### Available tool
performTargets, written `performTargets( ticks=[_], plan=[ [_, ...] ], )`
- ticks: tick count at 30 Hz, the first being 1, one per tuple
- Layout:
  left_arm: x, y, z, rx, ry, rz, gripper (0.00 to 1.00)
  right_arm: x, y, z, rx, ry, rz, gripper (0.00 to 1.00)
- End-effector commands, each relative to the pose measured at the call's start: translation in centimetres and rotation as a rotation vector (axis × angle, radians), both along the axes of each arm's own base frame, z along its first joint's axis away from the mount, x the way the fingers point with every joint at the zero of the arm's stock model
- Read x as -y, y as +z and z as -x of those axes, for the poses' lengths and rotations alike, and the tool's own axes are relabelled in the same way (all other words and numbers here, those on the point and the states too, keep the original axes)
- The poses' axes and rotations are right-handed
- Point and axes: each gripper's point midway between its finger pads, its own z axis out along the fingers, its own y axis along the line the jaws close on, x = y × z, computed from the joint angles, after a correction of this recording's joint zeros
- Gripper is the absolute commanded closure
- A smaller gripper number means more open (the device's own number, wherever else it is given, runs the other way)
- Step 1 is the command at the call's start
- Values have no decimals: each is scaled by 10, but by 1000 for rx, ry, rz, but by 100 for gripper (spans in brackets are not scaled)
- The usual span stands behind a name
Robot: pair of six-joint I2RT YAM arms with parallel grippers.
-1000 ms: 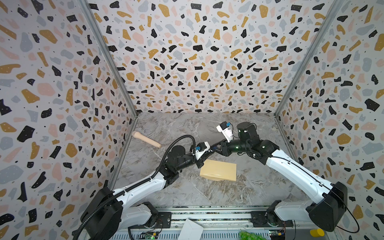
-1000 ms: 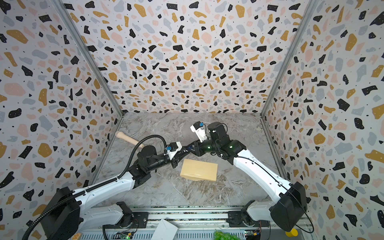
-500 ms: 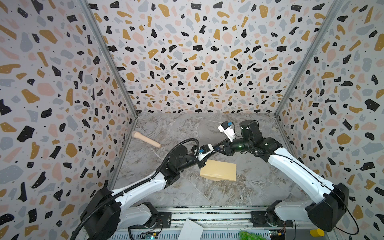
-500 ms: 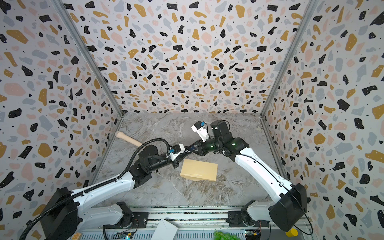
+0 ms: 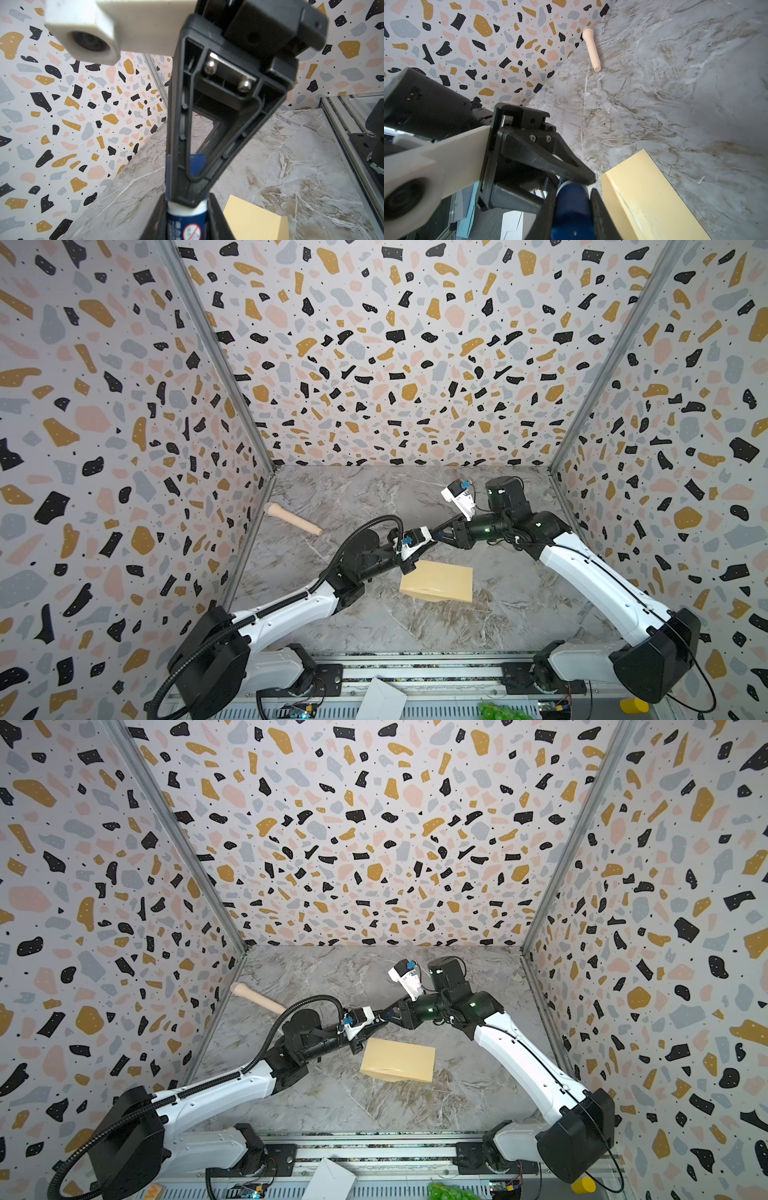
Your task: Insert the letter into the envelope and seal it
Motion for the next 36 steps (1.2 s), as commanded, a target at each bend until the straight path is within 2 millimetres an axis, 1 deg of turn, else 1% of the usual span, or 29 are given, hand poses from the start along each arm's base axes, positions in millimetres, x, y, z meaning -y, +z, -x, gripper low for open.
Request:
performTargets(
  ticks=[1, 13, 21, 30, 36],
  plan=[
    [-15, -56, -9, -136, 79, -132, 100, 24, 64, -17, 197, -94, -74, 100],
    [-24, -69, -21, -173, 125, -141, 100, 41, 64, -15, 211, -104, -66, 100],
    [-32, -74, -26, -183, 146, -145, 100, 45, 55, -14, 189, -91, -45, 100],
    [-34, -81, -29, -192, 150, -155, 100, 50, 57, -15, 189, -91, -58, 100],
    [-34, -84, -29, -199, 143, -158, 100, 54, 56, -17, 191, -89, -55, 100]
  ],
)
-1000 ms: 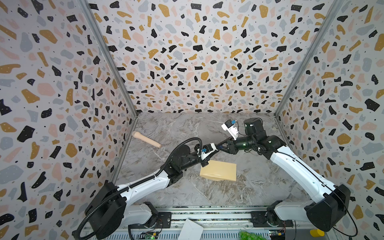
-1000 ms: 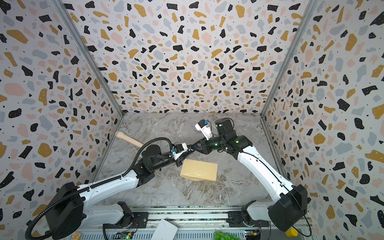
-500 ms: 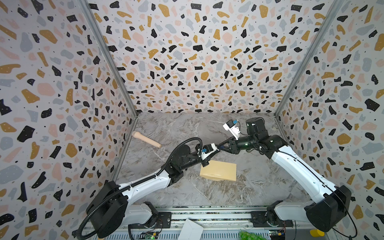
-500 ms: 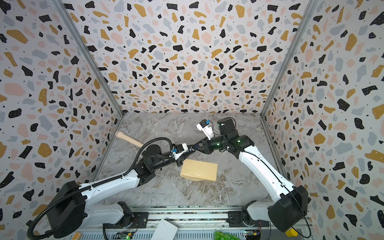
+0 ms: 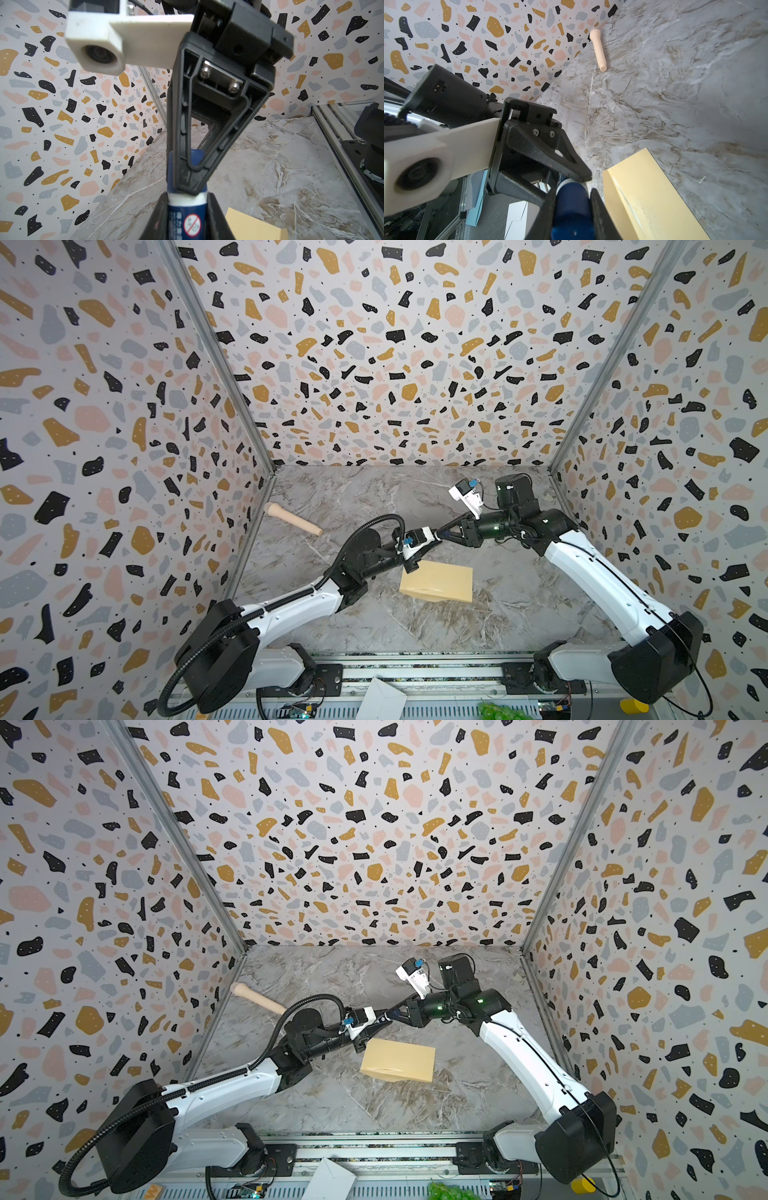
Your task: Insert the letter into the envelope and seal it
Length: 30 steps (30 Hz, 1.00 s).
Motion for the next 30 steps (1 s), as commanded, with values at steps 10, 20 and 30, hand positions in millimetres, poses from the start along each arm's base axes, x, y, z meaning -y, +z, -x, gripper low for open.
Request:
performTargets(
  ticks=[10, 20, 30],
  plan=[
    [-43, -88, -30, -218, 186, -197, 100, 41, 51, -17, 190, -126, -34, 100],
    [-42, -87, -29, -217, 179, -185, 100, 39, 54, -13, 183, -107, -54, 100],
    [-39, -62, -22, -189, 143, -113, 100, 72, 2, -70, 150, -385, 177, 100]
  ],
)
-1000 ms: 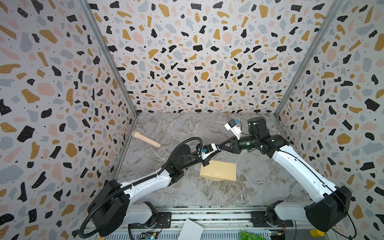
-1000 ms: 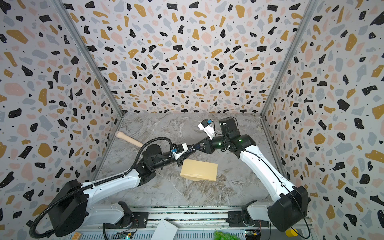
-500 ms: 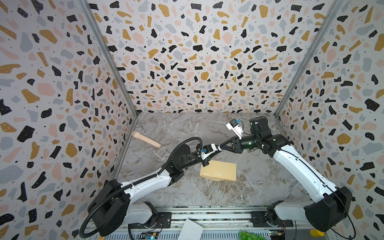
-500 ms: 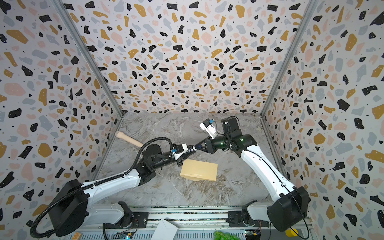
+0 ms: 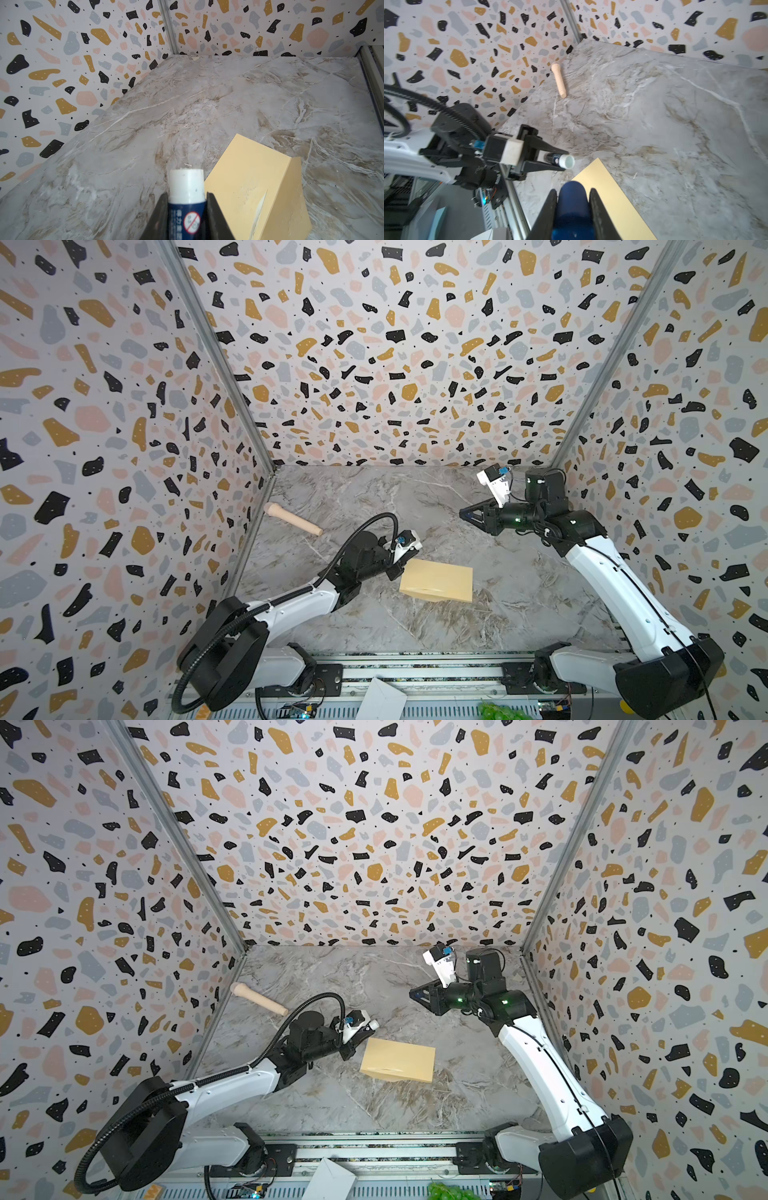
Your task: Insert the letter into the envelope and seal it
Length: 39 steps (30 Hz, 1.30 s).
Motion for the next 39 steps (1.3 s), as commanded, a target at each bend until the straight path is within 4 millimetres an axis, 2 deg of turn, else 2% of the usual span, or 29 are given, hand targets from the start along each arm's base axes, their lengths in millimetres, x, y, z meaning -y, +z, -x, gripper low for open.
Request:
performTargets(
  ticks=[1, 7, 13, 18, 23, 26, 32, 35, 37, 39],
  plan=[
    [4, 32, 3, 66, -19, 83, 100, 25, -26, -35, -18, -177, 123, 98],
    [2, 46, 7, 83, -24, 122, 100, 62, -93, -88, -123, -364, 220, 93],
    [1, 56, 10, 96, -25, 139, 100, 89, -161, -127, -238, -471, 306, 88],
    [-1, 57, 12, 98, -23, 142, 100, 108, -210, -143, -306, -527, 401, 85],
    [-1, 58, 12, 98, -23, 144, 100, 120, -246, -148, -374, -544, 457, 81],
    [-1, 58, 12, 99, -23, 143, 100, 125, -259, -147, -397, -550, 490, 76],
    [-1, 59, 12, 100, -22, 143, 100, 127, -265, -146, -409, -550, 506, 54],
    [-1, 61, 12, 100, -22, 147, 100, 127, -261, -146, -401, -549, 507, 46],
    [-1, 62, 12, 97, -22, 157, 100, 127, -256, -146, -396, -546, 504, 44],
    [-1, 66, 14, 97, -28, 177, 100, 124, -243, -145, -373, -542, 485, 41]
  ],
)
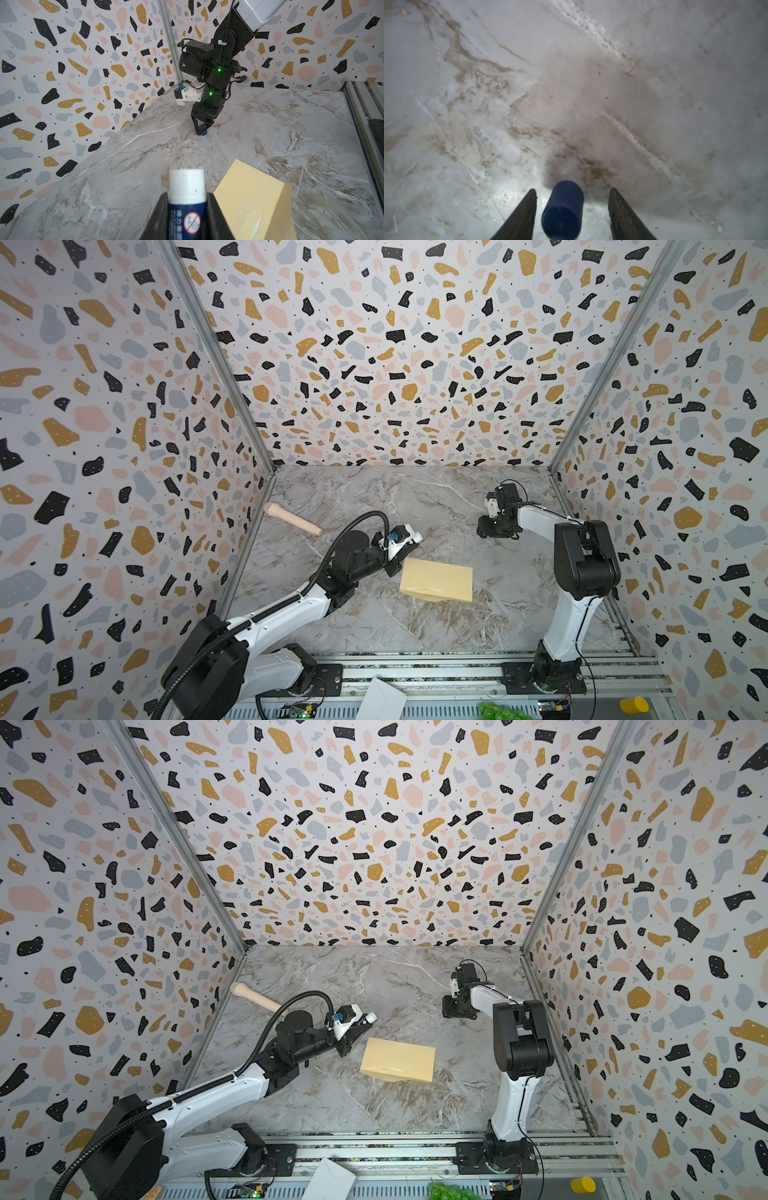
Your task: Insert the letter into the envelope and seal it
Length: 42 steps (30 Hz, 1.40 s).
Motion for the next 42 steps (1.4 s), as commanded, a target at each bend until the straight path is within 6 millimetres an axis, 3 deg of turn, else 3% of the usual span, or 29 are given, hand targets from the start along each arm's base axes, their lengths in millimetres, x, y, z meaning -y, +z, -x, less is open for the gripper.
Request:
performTargets(
  ticks=[1, 4, 7, 10, 12, 14, 17, 21, 25, 35, 42],
  plan=[
    [3, 25, 8, 45, -31, 82, 100, -2, 44, -6, 82, 10, -18, 40],
    [3, 33, 12, 53, -52, 117, 100, -14, 89, 0, 185, 35, -104, 37],
    [4, 44, 22, 83, -92, 163, 100, -37, 151, 19, 327, 102, -263, 30],
    [1, 57, 36, 146, -134, 223, 100, -68, 218, 55, 484, 237, -430, 21],
    [0, 64, 44, 179, -163, 253, 100, -85, 252, 82, 566, 317, -498, 14],
    [1, 69, 50, 204, -199, 270, 100, -102, 279, 109, 625, 399, -559, 8],
    [0, 79, 60, 241, -237, 314, 100, -126, 304, 148, 652, 501, -642, 6],
    [1, 83, 66, 265, -270, 328, 100, -153, 316, 187, 620, 604, -699, 5],
    [0, 86, 70, 285, -278, 341, 100, -175, 309, 204, 556, 631, -694, 5],
    [0, 84, 68, 281, -268, 329, 100, -217, 301, 221, 471, 695, -715, 14],
    [1, 81, 66, 277, -258, 314, 100, -233, 299, 221, 449, 709, -722, 35]
  ],
)
